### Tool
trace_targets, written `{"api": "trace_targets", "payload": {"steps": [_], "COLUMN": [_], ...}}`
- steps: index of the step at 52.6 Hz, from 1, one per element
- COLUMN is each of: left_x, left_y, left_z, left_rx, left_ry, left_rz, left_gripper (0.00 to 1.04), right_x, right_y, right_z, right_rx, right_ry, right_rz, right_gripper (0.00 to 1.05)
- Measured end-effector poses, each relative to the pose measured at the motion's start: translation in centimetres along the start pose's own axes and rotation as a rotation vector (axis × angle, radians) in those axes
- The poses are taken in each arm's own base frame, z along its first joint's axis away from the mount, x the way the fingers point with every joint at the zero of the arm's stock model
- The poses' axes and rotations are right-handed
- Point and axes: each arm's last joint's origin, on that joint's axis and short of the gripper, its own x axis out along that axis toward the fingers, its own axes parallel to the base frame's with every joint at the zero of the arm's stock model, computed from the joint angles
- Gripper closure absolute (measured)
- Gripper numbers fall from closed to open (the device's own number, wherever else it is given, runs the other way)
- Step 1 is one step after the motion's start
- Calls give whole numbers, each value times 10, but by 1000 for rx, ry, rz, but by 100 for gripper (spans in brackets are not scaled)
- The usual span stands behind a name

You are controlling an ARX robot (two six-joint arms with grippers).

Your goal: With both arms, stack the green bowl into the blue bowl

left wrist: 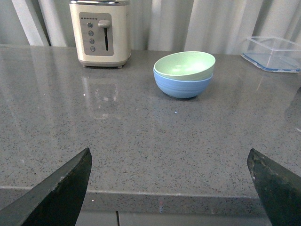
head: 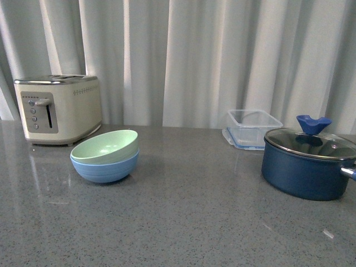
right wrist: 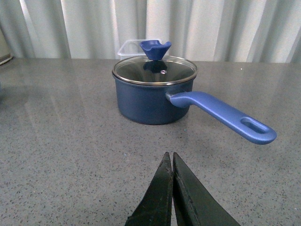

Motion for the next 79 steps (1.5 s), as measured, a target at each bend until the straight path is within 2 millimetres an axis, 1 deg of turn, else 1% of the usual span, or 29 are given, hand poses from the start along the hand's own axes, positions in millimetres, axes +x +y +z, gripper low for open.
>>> {"api": "trace_targets", "payload": {"steps": [6, 26, 51, 56, 59, 79], "left_x": [0, 0, 0, 0, 0, 0], "left_y": [0, 0, 0, 0, 0, 0], "left_z": [0, 0, 0, 0, 0, 0], "left_rx": [0, 0, 0, 0, 0, 0], "left_ry": [0, 0, 0, 0, 0, 0], "left_rz": [0, 0, 0, 1, 0, 0], "left_gripper": [7, 7, 7, 7, 7, 7], "right_x": [-6, -17, -24, -31, -34, -34], "right_y": [0, 0, 0, 0, 0, 0], "right_z": [-9, -8, -8, -13, -11, -11], "right_rx": [0, 0, 0, 0, 0, 0], "right_ry": [-9, -13, -15, 20, -4, -9], "right_rz": [0, 0, 0, 0, 0, 0], "right_gripper": [104, 104, 104, 104, 104, 104]}}
